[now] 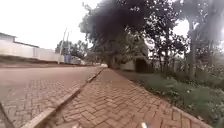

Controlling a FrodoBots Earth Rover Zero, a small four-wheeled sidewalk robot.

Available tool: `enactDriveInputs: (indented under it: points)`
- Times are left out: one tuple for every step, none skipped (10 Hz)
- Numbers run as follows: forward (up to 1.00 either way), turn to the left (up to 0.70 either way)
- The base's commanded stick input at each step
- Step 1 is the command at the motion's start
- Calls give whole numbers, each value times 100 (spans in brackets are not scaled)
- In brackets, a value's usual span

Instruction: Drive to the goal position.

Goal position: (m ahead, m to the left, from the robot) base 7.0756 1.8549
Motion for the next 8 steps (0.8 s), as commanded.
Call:
enactDriveInputs:
  points:
    - [70,0]
    - [70,0]
    - [70,0]
    - [70,0]
    - [70,0]
    - [70,0]
    - [70,0]
    - [70,2]
